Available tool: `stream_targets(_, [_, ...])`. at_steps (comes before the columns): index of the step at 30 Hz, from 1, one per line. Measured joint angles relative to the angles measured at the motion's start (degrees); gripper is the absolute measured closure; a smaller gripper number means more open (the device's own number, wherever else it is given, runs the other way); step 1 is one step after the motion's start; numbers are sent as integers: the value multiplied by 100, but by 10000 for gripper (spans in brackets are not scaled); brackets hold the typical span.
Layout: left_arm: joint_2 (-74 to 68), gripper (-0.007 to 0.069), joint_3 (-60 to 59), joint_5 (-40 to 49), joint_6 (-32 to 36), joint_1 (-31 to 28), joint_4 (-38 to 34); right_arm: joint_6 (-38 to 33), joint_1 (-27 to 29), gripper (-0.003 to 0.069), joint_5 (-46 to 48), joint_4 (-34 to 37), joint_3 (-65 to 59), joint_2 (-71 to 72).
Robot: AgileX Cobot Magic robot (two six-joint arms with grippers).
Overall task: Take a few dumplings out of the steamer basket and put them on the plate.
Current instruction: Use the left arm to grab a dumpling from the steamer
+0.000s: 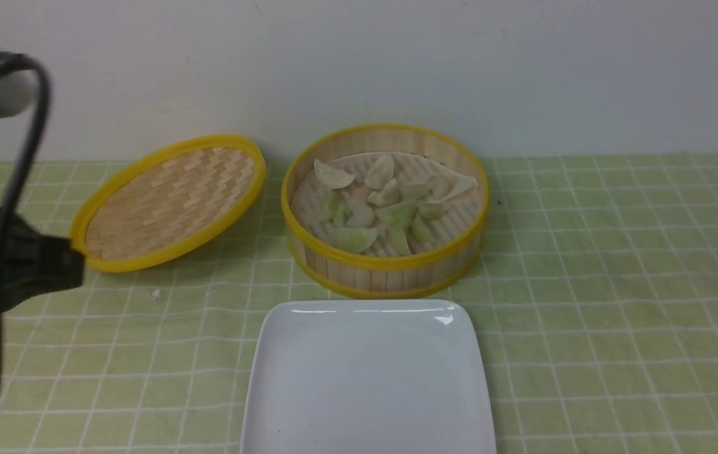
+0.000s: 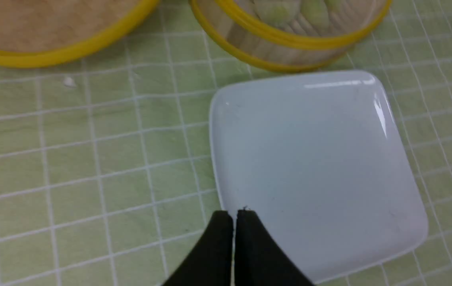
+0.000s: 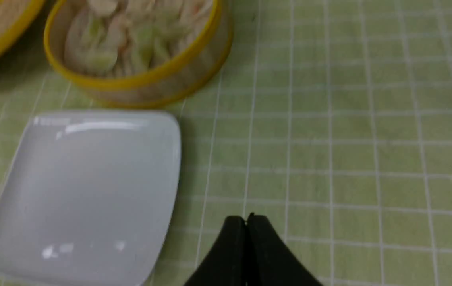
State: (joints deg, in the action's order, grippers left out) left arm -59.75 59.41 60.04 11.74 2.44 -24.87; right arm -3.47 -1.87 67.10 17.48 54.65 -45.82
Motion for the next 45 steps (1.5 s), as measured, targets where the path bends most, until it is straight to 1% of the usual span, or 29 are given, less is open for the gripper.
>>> stream_targets(3, [-989,631,452,127,739,125,-302,-373,0,673,298,410,163,-473])
stream_targets(6, [-1695,631,848,127,1135,424,-264,-559,0,673,317,654,176,-601])
stream_targets(9, [-2477,631,1364,60,1283,844,-169,-597,0,673,260,811,195,-623])
stream_targets(10, [-2477,631,1399,50,1293,869,-156,-597,0,673,260,812,195,-623])
stream_targets(14, [-3537,631,2273,-245,1557,1372,122,-618,0,673,103,838,195,-623])
stream_targets(17, [-4152,619,2756,-439,1660,1579,343,-620,0,673,91,857,196,-623])
stream_targets(18, [-4483,603,2983,-534,1698,1676,446,-620,0,673,78,878,196,-623])
stream_targets(19, [-4483,599,3022,-547,1705,1688,460,-620,0,673,78,878,196,-623])
stream_targets(22, [-5235,523,3629,-692,1727,1800,627,-620,0,673,76,883,201,-623])
stream_targets(28, [-6194,295,4436,-882,1727,1806,739,-529,0,673,76,899,201,-623])
stream_targets(30, [-6409,234,4563,-966,1727,1806,769,-510,0,673,76,899,201,-623])
stream_targets(33, [-6614,188,4599,-1090,1677,1806,786,-504,0,673,76,899,201,-623])
stream_targets(35, [-6712,179,4599,-1213,1650,1806,816,-493,0,673,76,906,201,-623])
stream_targets(41, [-6960,182,4609,-1411,1629,1806,824,-485,0,673,76,935,201,-623])
stream_targets(44, [-7031,240,4609,-1411,1629,1806,813,-486,0,673,76,960,201,-623])
stream_targets(45, [-7036,276,4609,-1411,1629,1811,795,-486,0,673,76,960,201,-623])
